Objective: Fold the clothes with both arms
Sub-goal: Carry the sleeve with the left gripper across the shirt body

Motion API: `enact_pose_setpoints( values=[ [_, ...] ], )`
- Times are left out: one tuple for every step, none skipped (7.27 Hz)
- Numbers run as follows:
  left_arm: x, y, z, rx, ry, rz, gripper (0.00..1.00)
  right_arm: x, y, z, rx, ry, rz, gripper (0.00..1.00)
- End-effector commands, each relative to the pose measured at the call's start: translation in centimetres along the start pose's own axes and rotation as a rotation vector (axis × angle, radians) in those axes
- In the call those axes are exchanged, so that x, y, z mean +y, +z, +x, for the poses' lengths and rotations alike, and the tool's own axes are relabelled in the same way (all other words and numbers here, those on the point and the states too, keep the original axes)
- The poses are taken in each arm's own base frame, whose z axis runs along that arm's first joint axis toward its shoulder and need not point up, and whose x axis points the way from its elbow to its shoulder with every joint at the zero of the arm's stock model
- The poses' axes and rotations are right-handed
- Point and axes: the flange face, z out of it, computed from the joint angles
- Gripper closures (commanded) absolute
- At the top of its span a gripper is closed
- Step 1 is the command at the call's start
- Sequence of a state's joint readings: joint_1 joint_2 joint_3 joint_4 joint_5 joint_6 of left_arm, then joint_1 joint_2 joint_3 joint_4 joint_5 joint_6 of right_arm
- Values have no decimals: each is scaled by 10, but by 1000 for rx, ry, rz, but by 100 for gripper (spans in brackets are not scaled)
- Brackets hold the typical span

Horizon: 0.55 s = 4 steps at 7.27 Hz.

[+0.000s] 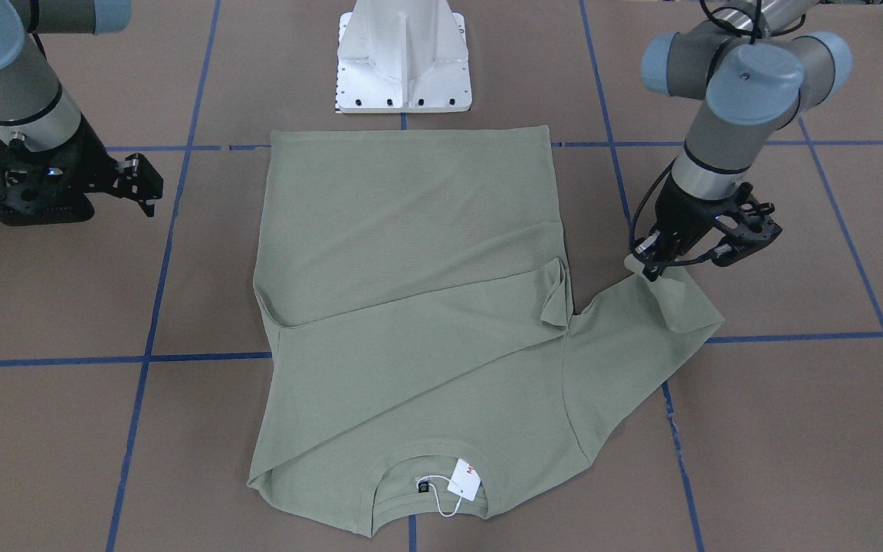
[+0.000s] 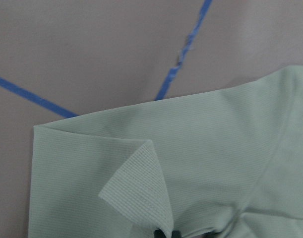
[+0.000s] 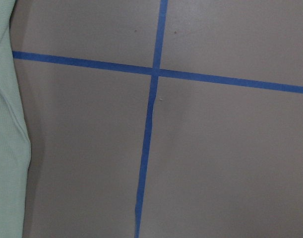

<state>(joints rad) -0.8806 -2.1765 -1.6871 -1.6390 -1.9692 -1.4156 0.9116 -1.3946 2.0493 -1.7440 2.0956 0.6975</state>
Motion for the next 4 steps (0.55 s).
enact_pose_setpoints(
  values=[
    [-4,-39,131,91,-33,-20,100,12,10,27,6,14,0,0],
    [48,-47,207,133,-56,-89,100,14,7,35,1,18,8,0],
    [103,-62,259,184,-68,-147,100,15,5,39,-12,28,-2,0],
    [162,-54,283,214,-56,-211,100,15,6,41,-22,32,-15,0]
  ],
)
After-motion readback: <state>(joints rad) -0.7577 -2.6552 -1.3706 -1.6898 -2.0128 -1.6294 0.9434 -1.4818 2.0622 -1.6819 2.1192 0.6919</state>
